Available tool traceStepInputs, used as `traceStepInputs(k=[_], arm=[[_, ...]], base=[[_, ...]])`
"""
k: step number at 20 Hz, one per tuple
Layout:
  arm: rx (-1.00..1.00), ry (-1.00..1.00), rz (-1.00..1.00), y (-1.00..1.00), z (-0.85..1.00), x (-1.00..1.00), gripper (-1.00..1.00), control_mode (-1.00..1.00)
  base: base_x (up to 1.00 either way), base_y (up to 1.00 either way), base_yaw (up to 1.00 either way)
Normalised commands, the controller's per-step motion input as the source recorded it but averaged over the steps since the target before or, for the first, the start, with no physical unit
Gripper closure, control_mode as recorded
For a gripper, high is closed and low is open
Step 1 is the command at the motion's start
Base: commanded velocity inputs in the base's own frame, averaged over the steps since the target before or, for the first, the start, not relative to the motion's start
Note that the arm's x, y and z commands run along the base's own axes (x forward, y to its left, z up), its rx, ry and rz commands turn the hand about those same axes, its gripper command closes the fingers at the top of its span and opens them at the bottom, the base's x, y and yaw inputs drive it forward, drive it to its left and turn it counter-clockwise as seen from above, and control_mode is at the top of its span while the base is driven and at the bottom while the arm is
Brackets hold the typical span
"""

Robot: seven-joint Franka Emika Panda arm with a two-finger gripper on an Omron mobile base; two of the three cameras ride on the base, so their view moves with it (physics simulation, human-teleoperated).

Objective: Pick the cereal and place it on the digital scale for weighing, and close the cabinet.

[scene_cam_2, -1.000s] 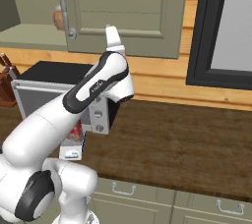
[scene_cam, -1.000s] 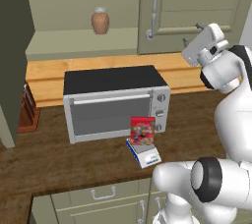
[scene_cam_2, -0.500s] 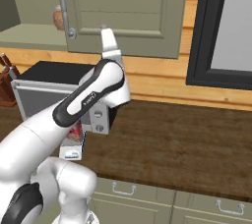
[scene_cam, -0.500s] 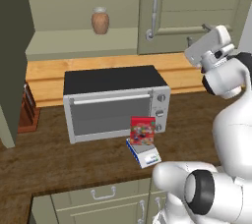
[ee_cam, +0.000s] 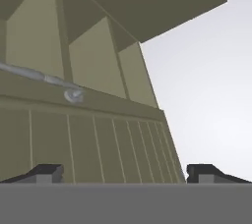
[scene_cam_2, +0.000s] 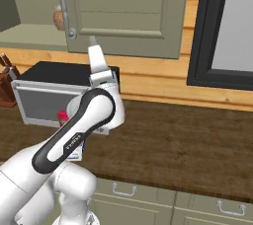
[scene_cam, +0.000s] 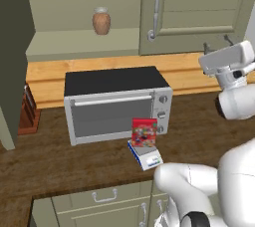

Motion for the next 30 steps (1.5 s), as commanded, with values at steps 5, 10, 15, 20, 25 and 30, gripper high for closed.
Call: traceStepInputs(k=[5,10,15,20,25,30], arm=[[0.0,-0.03,-0.01,0.23,0.4,-1.0,-1.0,-1.0],[-0.09,0.0,0.0,0.22,0.58,-0.98,-1.0,-1.0],[0.04,-0.02,-0.09,0.73,0.16,-0.93,-1.0,-1.0],[0.15,-0.06,-0.09,0.85,-0.04,-1.0,-1.0,-1.0],[0.19,-0.22,-0.09,0.73,-0.28,-1.0,-1.0,-1.0],[0.14,-0.23,-0.13,0.92,-0.28,-1.0,-1.0,-1.0]], base=[[0.0,0.0,0.0],[0.0,0.0,0.0],[0.0,0.0,0.0],[0.0,0.0,0.0],[0.0,0.0,0.0],[0.0,0.0,0.0]])
